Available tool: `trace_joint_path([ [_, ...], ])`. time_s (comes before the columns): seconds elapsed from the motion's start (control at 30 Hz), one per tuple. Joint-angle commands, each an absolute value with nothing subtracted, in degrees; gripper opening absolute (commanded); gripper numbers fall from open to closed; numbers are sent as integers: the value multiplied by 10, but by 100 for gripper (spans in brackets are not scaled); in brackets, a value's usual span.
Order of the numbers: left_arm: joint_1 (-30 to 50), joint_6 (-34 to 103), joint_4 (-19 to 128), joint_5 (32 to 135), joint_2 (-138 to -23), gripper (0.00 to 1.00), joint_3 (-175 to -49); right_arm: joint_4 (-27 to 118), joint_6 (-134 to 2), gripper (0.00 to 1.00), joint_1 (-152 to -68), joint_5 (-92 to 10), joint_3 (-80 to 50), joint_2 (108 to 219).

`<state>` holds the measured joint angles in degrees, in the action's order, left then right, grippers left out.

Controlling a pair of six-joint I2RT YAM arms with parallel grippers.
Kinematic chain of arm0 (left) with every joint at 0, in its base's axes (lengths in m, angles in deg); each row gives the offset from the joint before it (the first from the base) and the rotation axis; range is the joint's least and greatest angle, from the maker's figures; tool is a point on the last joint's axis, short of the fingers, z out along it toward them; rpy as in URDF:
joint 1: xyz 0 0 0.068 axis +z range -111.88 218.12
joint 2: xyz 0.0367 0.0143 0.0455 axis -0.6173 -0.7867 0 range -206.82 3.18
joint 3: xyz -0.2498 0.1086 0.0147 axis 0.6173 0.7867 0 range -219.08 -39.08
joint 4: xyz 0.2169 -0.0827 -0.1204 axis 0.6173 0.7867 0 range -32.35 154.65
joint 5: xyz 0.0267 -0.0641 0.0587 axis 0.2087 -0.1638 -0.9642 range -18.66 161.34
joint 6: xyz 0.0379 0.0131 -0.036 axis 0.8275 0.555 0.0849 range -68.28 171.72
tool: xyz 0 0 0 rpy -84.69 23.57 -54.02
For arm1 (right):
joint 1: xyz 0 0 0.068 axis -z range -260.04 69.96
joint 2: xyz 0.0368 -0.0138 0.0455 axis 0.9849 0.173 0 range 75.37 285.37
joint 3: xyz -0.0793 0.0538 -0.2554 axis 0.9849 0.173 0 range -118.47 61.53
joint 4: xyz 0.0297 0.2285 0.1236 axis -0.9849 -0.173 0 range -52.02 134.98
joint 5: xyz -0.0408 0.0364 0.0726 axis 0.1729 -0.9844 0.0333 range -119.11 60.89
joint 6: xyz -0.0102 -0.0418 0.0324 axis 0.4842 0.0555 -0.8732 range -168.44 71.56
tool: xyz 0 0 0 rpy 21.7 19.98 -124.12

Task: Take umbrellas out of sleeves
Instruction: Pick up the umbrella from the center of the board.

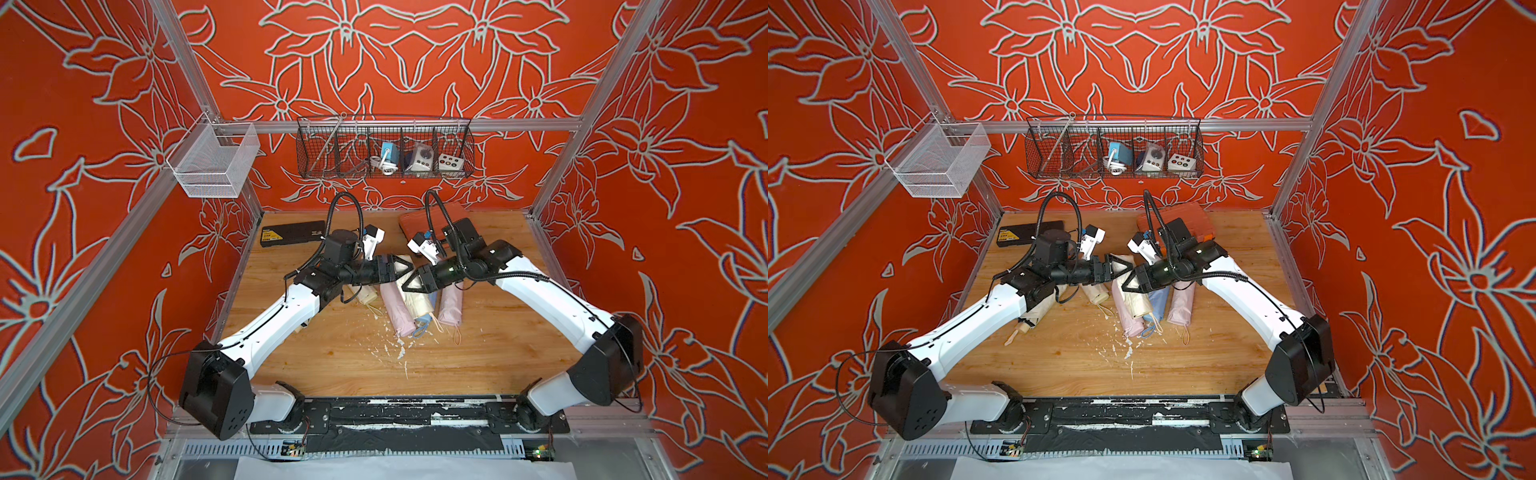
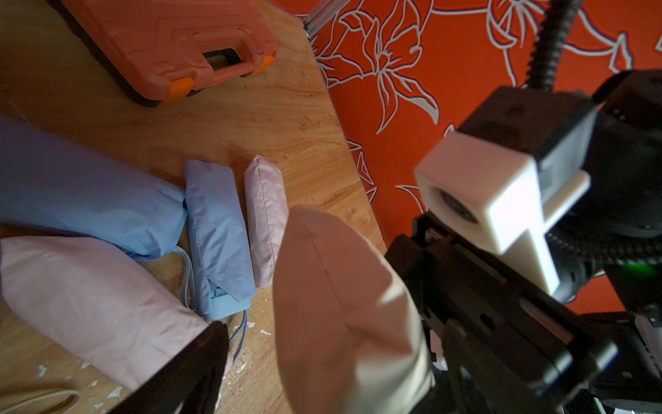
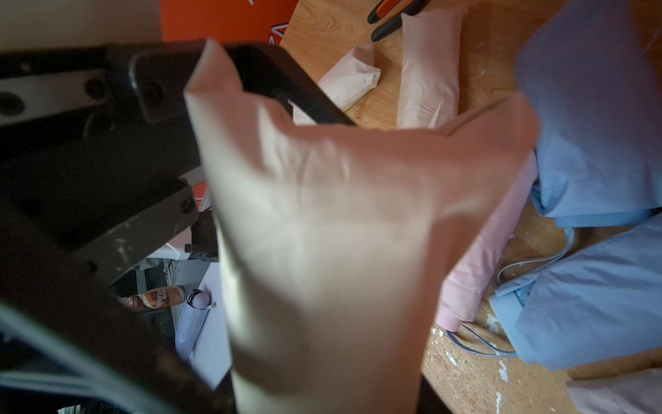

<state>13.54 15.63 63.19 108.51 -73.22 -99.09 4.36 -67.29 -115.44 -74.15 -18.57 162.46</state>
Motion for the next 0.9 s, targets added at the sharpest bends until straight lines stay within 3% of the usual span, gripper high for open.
trace_joint_path([
  [0.0,146,151,634,1078,-733,90,-1001,78,-687,47,-1162,-768,-212,1624],
  [0.53,152,133,623,1085,-746,79,-978,33,-644,46,-1180,-734,-272,1675],
  [0.7,152,124,616,1099,-748,66,-973,20,-635,46,-1183,-722,-288,1693],
  [0.87,153,115,613,1109,-753,40,-970,6,-625,46,-1186,-712,-302,1705],
])
